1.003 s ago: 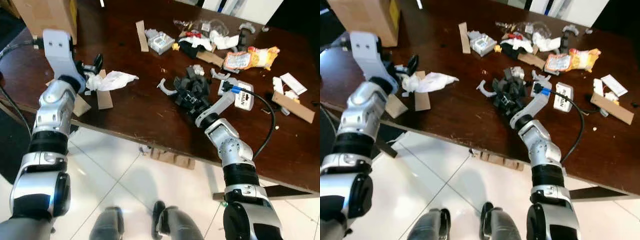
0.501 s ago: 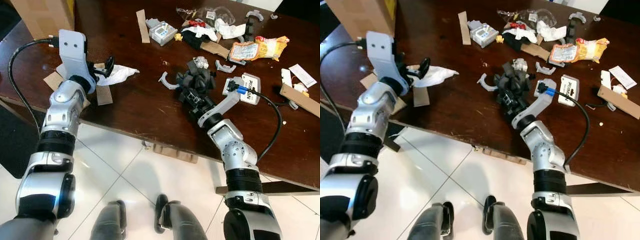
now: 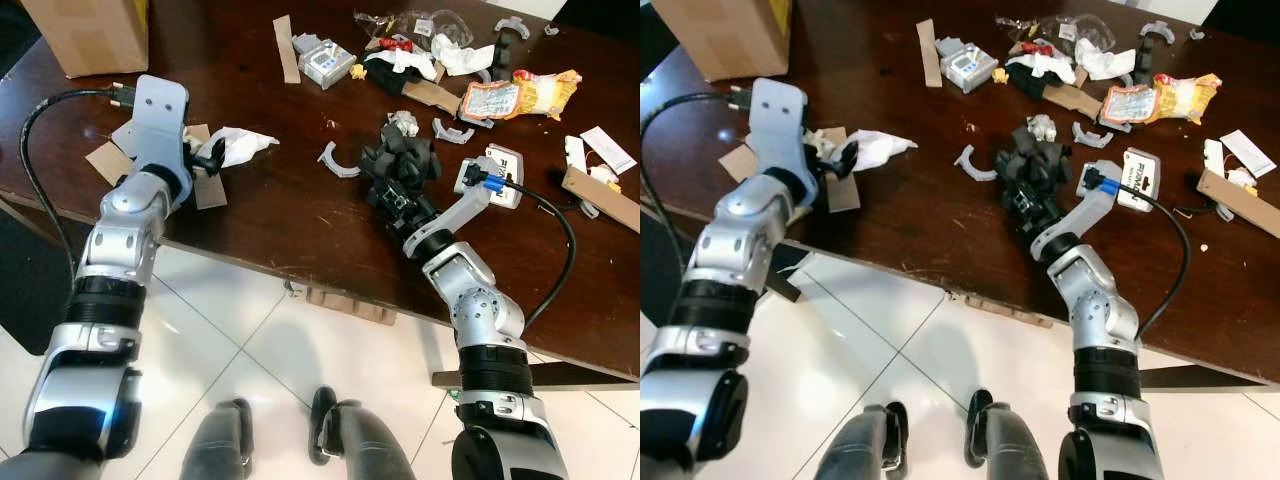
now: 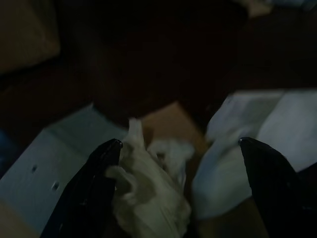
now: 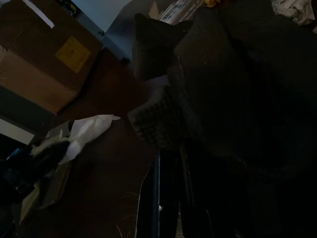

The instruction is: Picking trash to rubbish bin

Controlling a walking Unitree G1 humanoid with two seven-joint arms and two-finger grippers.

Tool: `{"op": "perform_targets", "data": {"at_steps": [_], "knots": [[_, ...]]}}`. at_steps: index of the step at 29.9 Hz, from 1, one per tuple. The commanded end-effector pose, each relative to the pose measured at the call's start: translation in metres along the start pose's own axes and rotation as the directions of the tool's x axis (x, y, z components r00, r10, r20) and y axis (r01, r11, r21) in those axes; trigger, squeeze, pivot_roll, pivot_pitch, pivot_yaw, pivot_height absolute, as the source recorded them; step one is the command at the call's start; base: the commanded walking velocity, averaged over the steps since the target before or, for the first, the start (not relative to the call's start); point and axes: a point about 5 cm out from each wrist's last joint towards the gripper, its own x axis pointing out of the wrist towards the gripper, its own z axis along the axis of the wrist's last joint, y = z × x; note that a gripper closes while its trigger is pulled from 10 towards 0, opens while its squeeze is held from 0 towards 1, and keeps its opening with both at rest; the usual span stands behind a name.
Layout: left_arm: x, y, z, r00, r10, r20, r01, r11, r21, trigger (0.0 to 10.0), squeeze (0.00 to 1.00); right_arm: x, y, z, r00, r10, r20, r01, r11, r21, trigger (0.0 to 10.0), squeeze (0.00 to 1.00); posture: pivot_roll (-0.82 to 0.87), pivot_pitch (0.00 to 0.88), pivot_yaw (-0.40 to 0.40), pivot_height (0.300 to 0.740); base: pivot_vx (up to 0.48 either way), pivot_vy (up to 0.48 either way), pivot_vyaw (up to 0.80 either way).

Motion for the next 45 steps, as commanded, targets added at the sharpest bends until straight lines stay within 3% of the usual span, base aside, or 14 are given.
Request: {"op": "perform_targets", "data": {"at_steps": [1, 10, 11, 12, 26, 29, 34, 35, 36, 38, 39, 41, 42, 45], "knots": [[-0.004, 0.002, -0.018, 0.997, 0.005, -0.082, 0.000, 0.998, 0.055, 10.0, 0.00, -0.013, -0.017, -0.018, 0.993, -0.088, -0.079, 0.091, 0.995, 0.031, 10.0, 0.00, 0.07, 0.448, -0.072, 0.740, 0.000, 0.000, 0.00], [-0.010, 0.009, -0.030, 0.988, 0.054, -0.146, -0.040, 0.994, 0.100, 10.0, 0.00, -0.014, -0.017, -0.018, 0.992, -0.094, -0.083, 0.096, 0.995, 0.028, 10.0, 0.00, 0.07, 0.447, -0.074, 0.740, 0.000, 0.000, 0.00], [-0.011, 0.010, -0.032, 0.986, 0.067, -0.154, -0.052, 0.994, 0.097, 4.5, 0.00, -0.014, -0.018, -0.018, 0.992, -0.096, -0.084, 0.098, 0.995, 0.027, 10.0, 0.00, 0.07, 0.442, -0.075, 0.740, 0.000, 0.000, 0.00], [-0.012, 0.010, -0.034, 0.984, 0.072, -0.160, -0.057, 0.994, 0.094, 0.0, 0.00, -0.014, -0.018, -0.017, 0.992, -0.097, -0.084, 0.100, 0.995, 0.025, 10.0, 0.00, 0.07, 0.436, -0.075, 0.740, 0.000, 0.000, 0.00], [-0.012, 0.012, -0.014, 0.993, 0.108, -0.053, -0.104, 0.992, 0.076, 0.0, 0.00, -0.003, -0.018, -0.009, 0.995, -0.089, -0.054, 0.090, 0.996, 0.012, 10.0, 0.00, 0.07, 0.353, -0.076, 0.740, 0.000, 0.000, 0.00], [-0.011, 0.013, 0.010, 0.993, 0.085, 0.085, -0.088, 0.996, 0.022, 0.0, 0.00, 0.002, -0.016, -0.008, 0.996, -0.078, -0.042, 0.079, 0.997, 0.012, 10.0, 0.00, 0.09, 0.307, -0.077, 0.740, 0.000, 0.000, 0.00], [-0.022, -0.003, 0.064, 0.928, -0.054, 0.369, 0.097, 0.990, -0.099, 0.0, 0.00, 0.014, -0.012, -0.004, 0.998, -0.052, -0.019, 0.052, 0.998, 0.017, 10.0, 0.00, 0.10, 0.257, -0.082, 0.740, 0.000, 0.000, 0.00], [-0.024, -0.007, 0.070, 0.915, -0.074, 0.396, 0.127, 0.986, -0.111, 1.2, 0.00, 0.016, -0.011, -0.003, 0.999, -0.047, -0.017, 0.048, 0.999, 0.018, 10.0, 0.00, 0.11, 0.253, -0.083, 0.740, 0.000, 0.000, 0.00], [-0.030, -0.015, 0.078, 0.891, -0.113, 0.440, 0.185, 0.975, -0.124, 3.5, 0.00, 0.017, -0.010, -0.003, 0.999, -0.041, -0.013, 0.041, 0.999, 0.019, 10.0, 0.00, 0.12, 0.236, -0.084, 0.740, 0.000, 0.000, 0.00], [-0.035, -0.023, 0.084, 0.868, -0.148, 0.474, 0.230, 0.966, -0.120, 4.0, 0.00, 0.019, -0.009, -0.002, 0.999, -0.035, -0.008, 0.035, 0.999, 0.021, 10.0, 0.00, 0.12, 0.225, -0.085, 0.740, 0.000, 0.000, 0.00], [-0.038, -0.028, 0.088, 0.853, -0.168, 0.494, 0.255, 0.960, -0.115, 7.1, 0.00, 0.021, -0.008, -0.002, 0.999, -0.032, -0.005, 0.032, 0.999, 0.022, 10.0, 0.00, 0.12, 0.225, -0.085, 0.740, 0.000, 0.000, 0.00], [-0.041, -0.033, 0.090, 0.841, -0.189, 0.506, 0.279, 0.954, -0.106, 7.1, 0.00, 0.022, -0.008, -0.002, 1.000, -0.030, -0.003, 0.030, 0.999, 0.025, 10.0, 0.00, 0.13, 0.212, -0.084, 0.740, 0.000, 0.000, 0.00], [-0.044, -0.039, 0.090, 0.831, -0.209, 0.515, 0.306, 0.946, -0.109, 10.0, 0.00, 0.023, -0.008, -0.002, 1.000, -0.029, 0.000, 0.029, 0.999, 0.026, 10.0, 0.00, 0.14, 0.199, -0.081, 0.740, 0.000, 0.000, 0.00], [-0.047, -0.046, 0.089, 0.819, -0.226, 0.528, 0.338, 0.933, -0.126, 10.0, 0.00, 0.025, -0.008, -0.001, 1.000, -0.027, 0.005, 0.027, 0.999, 0.029, 10.0, 0.00, 0.15, 0.185, -0.076, 0.740, 0.000, 0.000, 0.00]]}}
